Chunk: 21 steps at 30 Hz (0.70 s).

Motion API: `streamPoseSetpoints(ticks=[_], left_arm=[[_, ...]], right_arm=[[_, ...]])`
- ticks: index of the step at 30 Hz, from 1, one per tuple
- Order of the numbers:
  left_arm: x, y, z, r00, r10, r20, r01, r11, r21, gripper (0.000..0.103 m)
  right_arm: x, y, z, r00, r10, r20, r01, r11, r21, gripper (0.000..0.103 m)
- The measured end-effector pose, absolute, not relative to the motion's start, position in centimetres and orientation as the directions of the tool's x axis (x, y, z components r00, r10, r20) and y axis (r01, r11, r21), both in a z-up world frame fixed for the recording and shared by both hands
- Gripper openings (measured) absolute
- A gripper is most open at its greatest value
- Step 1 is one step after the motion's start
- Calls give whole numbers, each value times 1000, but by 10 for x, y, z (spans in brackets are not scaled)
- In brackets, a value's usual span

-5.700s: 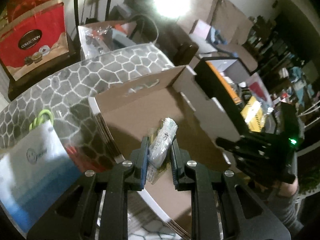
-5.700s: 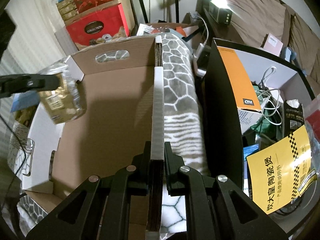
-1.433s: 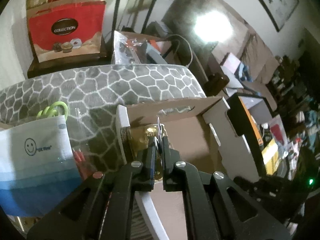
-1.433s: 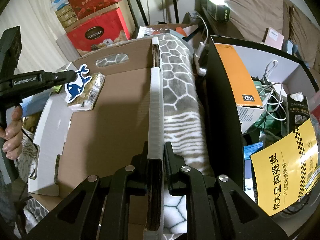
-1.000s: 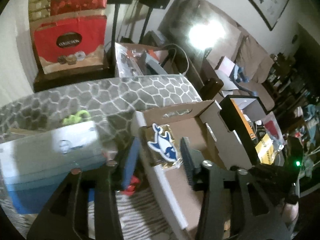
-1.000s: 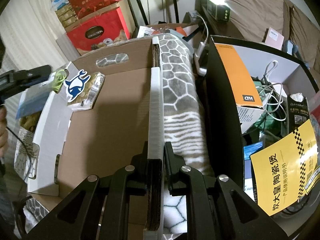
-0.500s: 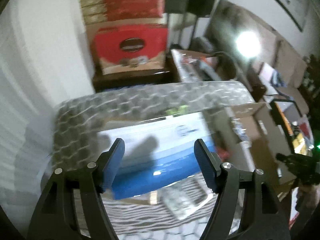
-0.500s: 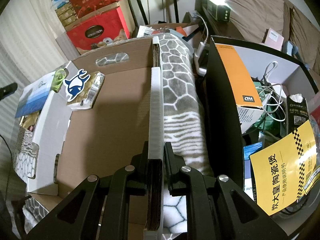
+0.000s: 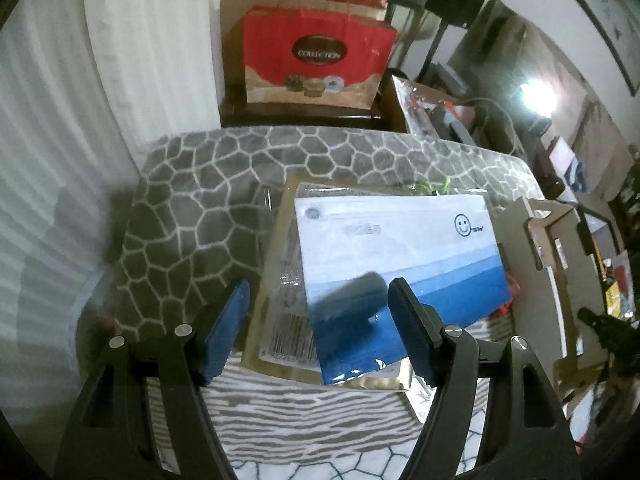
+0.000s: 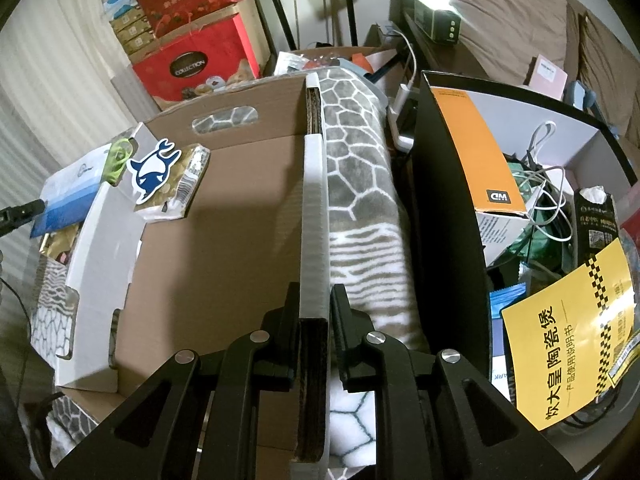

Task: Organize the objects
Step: 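Grasp the blue-and-white smiley bag with the left tool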

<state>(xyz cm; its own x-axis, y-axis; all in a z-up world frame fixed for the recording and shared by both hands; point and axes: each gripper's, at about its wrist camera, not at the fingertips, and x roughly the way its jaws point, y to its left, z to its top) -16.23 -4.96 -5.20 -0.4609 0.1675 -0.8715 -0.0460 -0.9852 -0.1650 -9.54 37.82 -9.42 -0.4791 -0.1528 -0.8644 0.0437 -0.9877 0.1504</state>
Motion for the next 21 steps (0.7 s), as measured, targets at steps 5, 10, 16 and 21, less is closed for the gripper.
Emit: streamPoseSetpoints(ticks=[5,10,16,21], left_arm=[[-149,-59,-49,-479,217,-850,-61,-975,-214,68],[-129,-59,-52,-495,226,-839,-103,-974,-202,77],[-147,-60,-51,-496,264,-827,-69,-962,-265,77],[-169,-58,-66,-453,299,-840,-27,-946,-322,49]], right_arm=[[-95,378,-94,-477,-151,-866,44,-988,148,15],[-96,377,-94,-477,-146,-867,44,-989,142,16],[-96,376,-94,-476,-146,-867,38,-989,145,16],[-96,376,-94,-474,-145,-868,39,-989,144,16]])
